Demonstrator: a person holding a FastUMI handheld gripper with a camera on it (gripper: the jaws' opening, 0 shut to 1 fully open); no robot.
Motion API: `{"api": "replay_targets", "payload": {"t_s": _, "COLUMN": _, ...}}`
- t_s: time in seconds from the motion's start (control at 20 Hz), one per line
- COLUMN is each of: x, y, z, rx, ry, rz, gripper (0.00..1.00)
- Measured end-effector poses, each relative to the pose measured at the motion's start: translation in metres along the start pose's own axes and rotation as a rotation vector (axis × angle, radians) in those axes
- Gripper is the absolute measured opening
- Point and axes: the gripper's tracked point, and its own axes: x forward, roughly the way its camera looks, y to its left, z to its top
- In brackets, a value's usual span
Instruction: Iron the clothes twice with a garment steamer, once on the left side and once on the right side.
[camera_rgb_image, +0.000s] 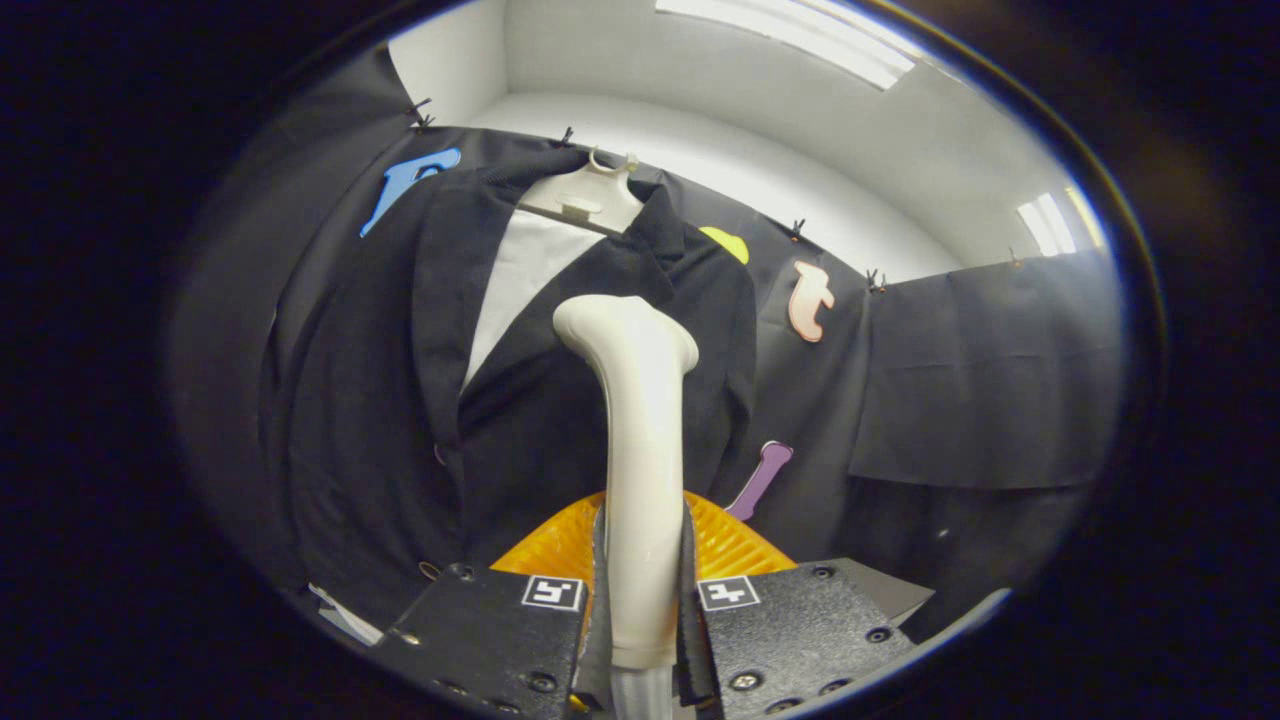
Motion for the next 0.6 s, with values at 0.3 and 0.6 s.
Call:
{"api": "replay_targets", "payload": {"t_s": 0.3, "x": -0.013, "y": 0.012, "z": -0.047, "rx": -0.001, "ry": 0.058, "rz": 0.001, "gripper": 0.29}}
{"api": "replay_targets", "payload": {"t_s": 0.6, "x": -0.025, "y": 0.023, "z": -0.085, "rx": -0.035, "ry": 0.091, "rz": 0.021, "gripper": 0.29}}
